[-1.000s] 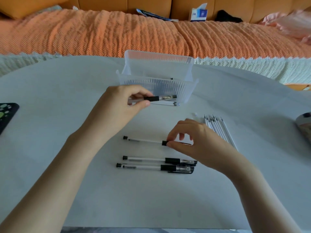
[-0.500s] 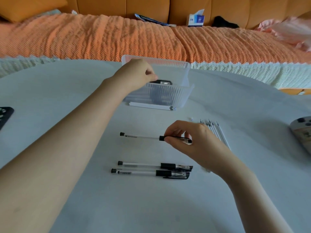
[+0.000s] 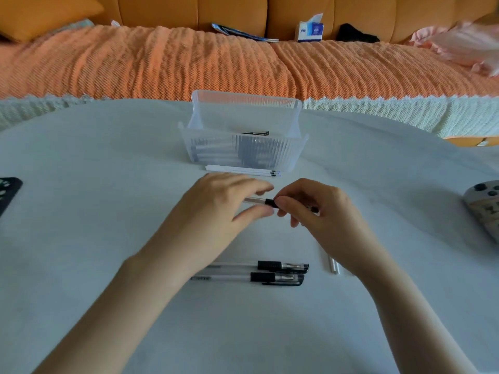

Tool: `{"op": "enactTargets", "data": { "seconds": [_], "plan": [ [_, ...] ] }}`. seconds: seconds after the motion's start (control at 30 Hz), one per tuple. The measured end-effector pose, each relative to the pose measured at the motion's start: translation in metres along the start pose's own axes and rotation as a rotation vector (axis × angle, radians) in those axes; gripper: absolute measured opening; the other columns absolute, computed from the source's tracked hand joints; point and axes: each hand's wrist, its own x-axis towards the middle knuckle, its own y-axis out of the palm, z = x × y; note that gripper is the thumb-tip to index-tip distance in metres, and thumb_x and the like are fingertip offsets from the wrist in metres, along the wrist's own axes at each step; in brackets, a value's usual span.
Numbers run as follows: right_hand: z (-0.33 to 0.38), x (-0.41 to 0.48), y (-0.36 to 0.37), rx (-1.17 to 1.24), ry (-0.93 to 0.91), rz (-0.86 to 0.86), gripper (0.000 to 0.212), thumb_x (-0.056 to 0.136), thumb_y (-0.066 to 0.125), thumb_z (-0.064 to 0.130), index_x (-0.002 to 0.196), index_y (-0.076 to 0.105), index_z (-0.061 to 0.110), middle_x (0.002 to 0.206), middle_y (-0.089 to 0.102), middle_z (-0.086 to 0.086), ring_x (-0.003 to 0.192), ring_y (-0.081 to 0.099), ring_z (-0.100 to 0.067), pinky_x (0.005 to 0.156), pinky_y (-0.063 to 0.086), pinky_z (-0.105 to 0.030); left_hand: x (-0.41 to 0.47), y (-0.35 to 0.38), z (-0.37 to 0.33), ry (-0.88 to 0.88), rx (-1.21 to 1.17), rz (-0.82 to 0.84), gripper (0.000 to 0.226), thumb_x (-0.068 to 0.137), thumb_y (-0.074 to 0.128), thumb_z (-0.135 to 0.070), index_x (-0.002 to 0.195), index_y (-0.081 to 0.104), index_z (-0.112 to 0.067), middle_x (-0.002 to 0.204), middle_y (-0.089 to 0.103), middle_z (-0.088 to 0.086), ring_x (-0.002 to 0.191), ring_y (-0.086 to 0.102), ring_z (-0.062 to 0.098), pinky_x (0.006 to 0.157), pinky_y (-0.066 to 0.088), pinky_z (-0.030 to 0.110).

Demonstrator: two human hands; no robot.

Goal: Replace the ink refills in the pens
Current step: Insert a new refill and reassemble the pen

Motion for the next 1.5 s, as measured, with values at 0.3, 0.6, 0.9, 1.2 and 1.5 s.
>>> {"op": "enactTargets", "data": {
  "seconds": [0.3,0.6,0.9,1.2,1.5],
  "plan": [
    [-0.002,-0.001,-0.003,-0.022,0.032,0.062,0.010,0.079,0.072,0.020,0.086,0.068,0.024,0.070,0.067,0.011,0.067,0.062,-0.011,0.067,0.046,-0.020,-0.011,0.010,0.022,-0.135,-0.038,-0.036,0.008,0.088,0.060,-0.028,0.090,0.068,-0.029,0.082,0.064,-0.014,0.077,0.054,0.006,0.066,0.045,0.028],
    [0.002,-0.001,0.003,0.091,0.056,0.057,0.001,0.081,0.070,0.014,0.082,0.069,0.014,0.064,0.070,0.003,0.053,0.060,-0.001,0.054,0.047,-0.015,-0.015,0.018,0.012,-0.094,-0.107,-0.004,0.022,0.084,0.061,-0.044,0.100,0.066,-0.030,0.087,0.064,-0.018,0.082,0.059,0.001,0.072,0.048,0.024],
    [0.005,-0.002,0.004,0.103,0.025,0.081,0.002,0.082,0.068,0.010,0.081,0.068,0.012,0.064,0.069,0.005,0.051,0.059,0.001,0.053,0.045,-0.012,-0.016,0.022,0.003,-0.058,-0.070,-0.076,0.029,0.087,0.045,-0.050,0.088,0.066,-0.031,0.067,0.051,-0.021,0.057,0.044,-0.007,0.053,0.032,0.013],
    [0.002,0.000,-0.001,0.156,-0.007,0.069,0.006,0.082,0.067,0.008,0.080,0.067,0.013,0.065,0.069,0.000,0.056,0.064,-0.011,0.054,0.045,-0.016,-0.015,0.012,0.005,-0.144,-0.032,-0.037,0.024,0.085,0.052,-0.057,0.086,0.066,-0.037,0.062,0.056,-0.017,0.058,0.047,0.003,0.053,0.035,0.017],
    [-0.013,-0.002,0.008,-0.285,-0.028,0.151,0.005,0.080,0.067,0.036,0.080,0.069,0.031,0.076,0.061,0.013,0.080,0.047,0.000,0.067,0.035,-0.012,-0.016,0.000,0.021,-0.248,-0.050,0.072,0.021,0.088,0.058,-0.035,0.099,0.041,-0.031,0.082,0.060,-0.012,0.061,0.050,0.003,0.063,0.042,0.026]
  ]
}}
